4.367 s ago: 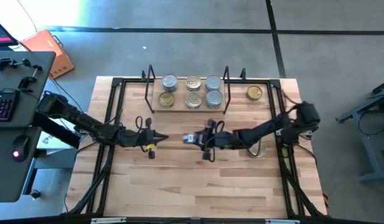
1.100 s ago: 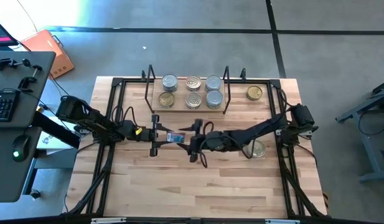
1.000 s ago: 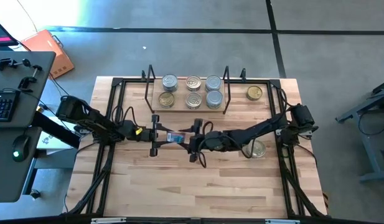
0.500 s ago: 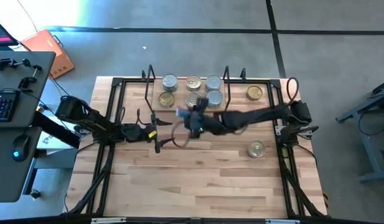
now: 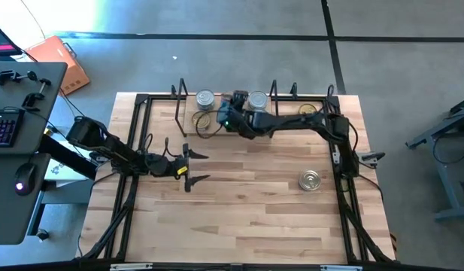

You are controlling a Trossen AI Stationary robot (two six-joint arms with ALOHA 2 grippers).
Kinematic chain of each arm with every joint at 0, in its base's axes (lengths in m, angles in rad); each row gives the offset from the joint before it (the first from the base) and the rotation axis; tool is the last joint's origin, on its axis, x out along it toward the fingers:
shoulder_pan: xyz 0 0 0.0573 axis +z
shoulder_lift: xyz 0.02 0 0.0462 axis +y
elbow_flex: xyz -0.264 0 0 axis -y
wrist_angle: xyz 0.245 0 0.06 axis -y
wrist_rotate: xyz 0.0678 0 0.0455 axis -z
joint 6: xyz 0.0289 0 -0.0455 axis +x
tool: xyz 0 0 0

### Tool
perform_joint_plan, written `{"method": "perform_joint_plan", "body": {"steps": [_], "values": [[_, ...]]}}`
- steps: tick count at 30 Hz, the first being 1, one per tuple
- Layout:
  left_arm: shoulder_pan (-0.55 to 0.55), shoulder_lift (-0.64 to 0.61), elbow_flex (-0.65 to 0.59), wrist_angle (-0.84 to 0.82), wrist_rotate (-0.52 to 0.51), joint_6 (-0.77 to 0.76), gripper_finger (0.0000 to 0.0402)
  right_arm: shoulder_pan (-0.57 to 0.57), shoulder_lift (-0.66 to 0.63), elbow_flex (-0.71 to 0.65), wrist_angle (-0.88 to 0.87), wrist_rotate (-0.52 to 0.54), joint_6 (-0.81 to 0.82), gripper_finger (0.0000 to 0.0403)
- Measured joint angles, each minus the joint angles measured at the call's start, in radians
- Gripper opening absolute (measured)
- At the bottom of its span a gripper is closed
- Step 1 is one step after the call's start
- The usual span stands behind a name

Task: Stack canned seafood by type on shelf
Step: Stack the blue-pink tuna can on top of the blue-pink tuna can on the shelf

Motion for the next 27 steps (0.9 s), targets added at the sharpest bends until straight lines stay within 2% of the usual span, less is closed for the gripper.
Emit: {"method": "perform_joint_plan", "body": {"steps": [4, 11, 14, 27], "values": [[-0.005, 0.000, 0.000, 0.000, 0.000, 0.000, 0.0334, -0.063, 0.028, -0.002, 0.010, -0.013, -0.057, 0.0180], [-0.004, 0.000, 0.000, 0.000, 0.000, 0.001, 0.0335, -0.131, 0.025, -0.002, 0.013, -0.141, -0.066, 0.0180], [-0.004, 0.000, 0.000, -0.001, 0.000, 0.002, 0.0335, -0.143, 0.025, -0.002, 0.018, -0.194, -0.075, 0.0180], [-0.004, 0.000, 0.000, -0.001, 0.000, 0.002, 0.0335, -0.152, 0.019, 0.001, -0.054, -0.254, -0.088, 0.0186]]}}
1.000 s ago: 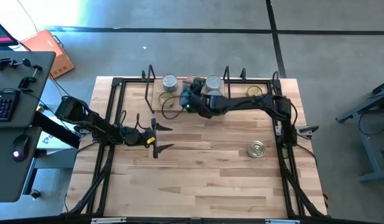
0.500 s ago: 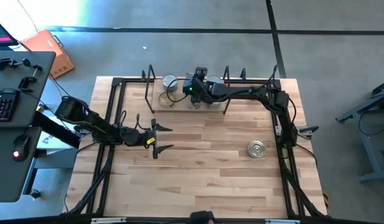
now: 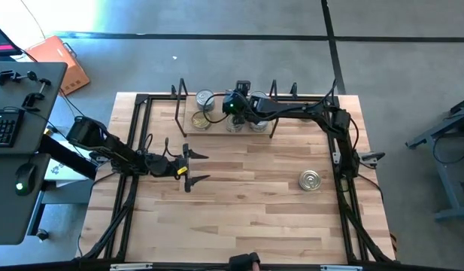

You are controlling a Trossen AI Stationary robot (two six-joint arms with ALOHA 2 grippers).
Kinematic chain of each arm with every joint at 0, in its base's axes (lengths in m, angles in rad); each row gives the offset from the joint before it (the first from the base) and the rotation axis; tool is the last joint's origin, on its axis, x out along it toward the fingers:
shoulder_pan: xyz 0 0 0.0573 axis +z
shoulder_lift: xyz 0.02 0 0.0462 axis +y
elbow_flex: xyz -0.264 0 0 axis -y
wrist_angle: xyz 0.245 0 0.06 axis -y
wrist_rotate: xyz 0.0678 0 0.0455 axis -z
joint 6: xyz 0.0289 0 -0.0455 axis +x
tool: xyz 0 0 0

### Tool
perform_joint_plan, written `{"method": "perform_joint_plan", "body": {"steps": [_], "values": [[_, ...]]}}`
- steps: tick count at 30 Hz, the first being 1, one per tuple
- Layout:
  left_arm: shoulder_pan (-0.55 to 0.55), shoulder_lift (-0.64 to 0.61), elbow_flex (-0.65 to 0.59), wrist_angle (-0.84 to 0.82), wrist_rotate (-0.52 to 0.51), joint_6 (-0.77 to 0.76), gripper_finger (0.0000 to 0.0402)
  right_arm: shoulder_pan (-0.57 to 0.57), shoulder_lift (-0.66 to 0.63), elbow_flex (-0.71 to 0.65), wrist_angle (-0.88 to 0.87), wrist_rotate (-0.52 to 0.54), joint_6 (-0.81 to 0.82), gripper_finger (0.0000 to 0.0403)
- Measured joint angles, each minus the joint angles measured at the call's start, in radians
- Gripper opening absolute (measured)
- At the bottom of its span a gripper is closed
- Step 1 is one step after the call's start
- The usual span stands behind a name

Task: Stack canned seafood by type on shelf
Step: Stack the blue-pink tuna can on top of the blue-pink tuna can on the shelf, then stack the green tuna can on top of the green tuna can on the shelf

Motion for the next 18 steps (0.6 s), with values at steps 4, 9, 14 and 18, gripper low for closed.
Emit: {"method": "perform_joint_plan", "body": {"steps": [4, 9, 14, 18], "values": [[0.000, 0.000, 0.000, 0.000, 0.000, 0.000, 0.0335, 0.001, 0.005, 0.000, -0.025, -0.052, 0.001, 0.0229], [0.000, 0.000, 0.000, 0.000, 0.000, 0.000, 0.0335, -0.001, 0.006, -0.001, -0.023, -0.102, 0.004, 0.0235], [0.000, 0.000, 0.000, 0.000, 0.000, 0.000, 0.0335, -0.001, 0.006, -0.001, -0.021, -0.103, 0.004, 0.0222], [0.000, 0.000, 0.000, 0.000, 0.000, 0.000, 0.0335, -0.002, 0.002, -0.001, -0.022, -0.103, 0.003, 0.0207]]}}
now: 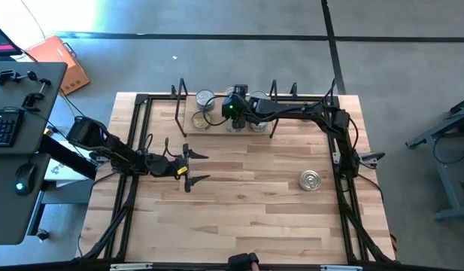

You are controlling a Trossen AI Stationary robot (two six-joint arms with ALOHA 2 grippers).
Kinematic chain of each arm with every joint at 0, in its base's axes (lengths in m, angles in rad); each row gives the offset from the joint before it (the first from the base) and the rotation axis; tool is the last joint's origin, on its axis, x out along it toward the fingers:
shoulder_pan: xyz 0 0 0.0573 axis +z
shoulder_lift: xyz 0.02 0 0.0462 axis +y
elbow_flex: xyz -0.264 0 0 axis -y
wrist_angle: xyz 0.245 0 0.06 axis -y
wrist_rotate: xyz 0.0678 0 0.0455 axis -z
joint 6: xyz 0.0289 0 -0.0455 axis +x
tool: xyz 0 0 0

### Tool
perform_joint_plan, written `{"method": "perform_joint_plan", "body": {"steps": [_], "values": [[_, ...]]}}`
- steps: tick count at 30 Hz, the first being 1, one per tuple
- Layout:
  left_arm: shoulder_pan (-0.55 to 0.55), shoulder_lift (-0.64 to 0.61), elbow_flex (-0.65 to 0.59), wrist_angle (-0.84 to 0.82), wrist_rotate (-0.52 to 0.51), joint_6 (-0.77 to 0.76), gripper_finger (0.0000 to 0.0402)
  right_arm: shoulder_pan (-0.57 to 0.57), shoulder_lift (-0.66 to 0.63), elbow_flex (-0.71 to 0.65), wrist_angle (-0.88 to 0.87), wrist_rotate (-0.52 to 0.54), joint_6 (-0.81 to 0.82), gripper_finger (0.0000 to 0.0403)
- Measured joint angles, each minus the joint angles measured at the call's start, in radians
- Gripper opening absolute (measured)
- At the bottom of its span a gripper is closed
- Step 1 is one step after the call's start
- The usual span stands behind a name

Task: Stack canned seafood by type on shelf
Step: Stack the green tuna can on top of the green tuna can on the shelf

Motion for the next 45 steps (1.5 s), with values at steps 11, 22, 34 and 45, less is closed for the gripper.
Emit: {"method": "perform_joint_plan", "body": {"steps": [11, 22, 34, 45], "values": [[0.000, 0.000, 0.000, 0.000, 0.000, -0.002, 0.0335, 0.056, -0.078, 0.000, -0.028, 0.001, 0.054, 0.0154], [-0.002, 0.000, 0.000, -0.001, 0.000, -0.026, 0.0335, 0.252, -0.284, -0.054, -0.447, -0.284, 0.451, 0.0120], [-0.002, 0.000, 0.000, 0.000, 0.001, -0.027, 0.0335, 0.416, -0.521, -0.387, -0.669, -0.427, 0.875, 0.0079], [-0.002, 0.000, 0.000, 0.000, 0.001, -0.037, 0.0335, 0.223, -0.892, -0.807, -0.811, -0.529, 1.111, 0.0035]]}}
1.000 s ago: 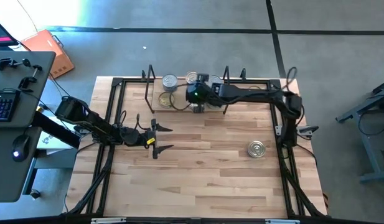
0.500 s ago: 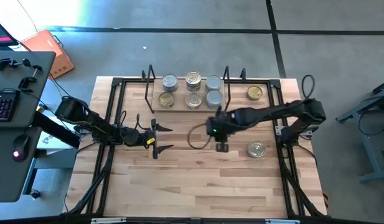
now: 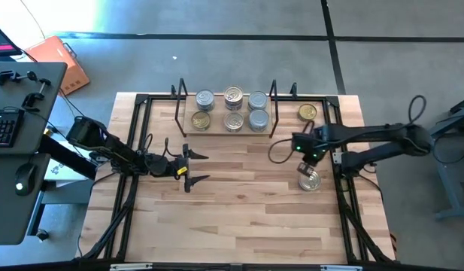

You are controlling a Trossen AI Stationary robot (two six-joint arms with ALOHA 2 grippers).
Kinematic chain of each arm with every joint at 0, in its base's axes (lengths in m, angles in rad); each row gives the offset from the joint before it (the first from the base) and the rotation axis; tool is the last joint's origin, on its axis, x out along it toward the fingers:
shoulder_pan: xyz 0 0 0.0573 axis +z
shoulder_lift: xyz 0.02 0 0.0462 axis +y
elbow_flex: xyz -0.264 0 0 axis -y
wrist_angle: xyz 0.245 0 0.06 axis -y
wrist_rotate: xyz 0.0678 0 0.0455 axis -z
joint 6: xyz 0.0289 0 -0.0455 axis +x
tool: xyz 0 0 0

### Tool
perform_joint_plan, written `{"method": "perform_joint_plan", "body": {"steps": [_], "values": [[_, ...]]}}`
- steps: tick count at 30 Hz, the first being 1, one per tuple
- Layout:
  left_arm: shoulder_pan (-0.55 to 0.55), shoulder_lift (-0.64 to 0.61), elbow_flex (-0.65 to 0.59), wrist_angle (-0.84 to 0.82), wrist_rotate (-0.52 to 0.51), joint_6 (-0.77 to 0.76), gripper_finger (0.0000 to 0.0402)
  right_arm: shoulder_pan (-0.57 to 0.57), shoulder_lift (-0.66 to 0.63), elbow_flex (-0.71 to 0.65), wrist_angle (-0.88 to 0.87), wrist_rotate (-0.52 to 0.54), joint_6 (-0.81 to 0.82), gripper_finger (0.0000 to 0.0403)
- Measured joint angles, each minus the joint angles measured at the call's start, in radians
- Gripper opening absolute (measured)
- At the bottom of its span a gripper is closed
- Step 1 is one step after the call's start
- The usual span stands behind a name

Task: Stack canned seafood by type on shelf
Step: Stack the green tuna can on top of the green tuna can on the shelf

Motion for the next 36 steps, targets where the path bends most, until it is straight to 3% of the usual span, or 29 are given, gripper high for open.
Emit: {"method": "perform_joint_plan", "body": {"steps": [7, 16, 22, 27, 32, 36], "values": [[0.000, 0.000, 0.000, 0.000, 0.000, 0.000, 0.0335, 0.015, -0.097, -0.197, 0.052, -0.158, 0.122, 0.0004], [0.001, 0.000, 0.000, 0.001, -0.006, 0.001, 0.0335, 0.124, -0.097, -0.219, 0.153, -0.198, 0.249, 0.0000], [0.001, 0.000, 0.000, 0.007, -0.008, 0.001, 0.0335, 0.184, -0.068, -0.220, 0.425, -0.235, 0.370, 0.0000], [0.003, 0.000, 0.000, 0.008, -0.011, 0.006, 0.0335, 0.232, 0.081, -0.219, 0.660, -0.227, 0.363, 0.0000], [0.003, 0.000, 0.001, 0.008, -0.013, 0.009, 0.0335, 0.322, 0.210, -0.110, 0.681, -0.066, 0.234, 0.0000], [0.003, 0.000, 0.001, 0.008, -0.013, 0.009, 0.0335, 0.376, 0.212, 0.039, 0.477, 0.176, 0.194, 0.0000]]}}
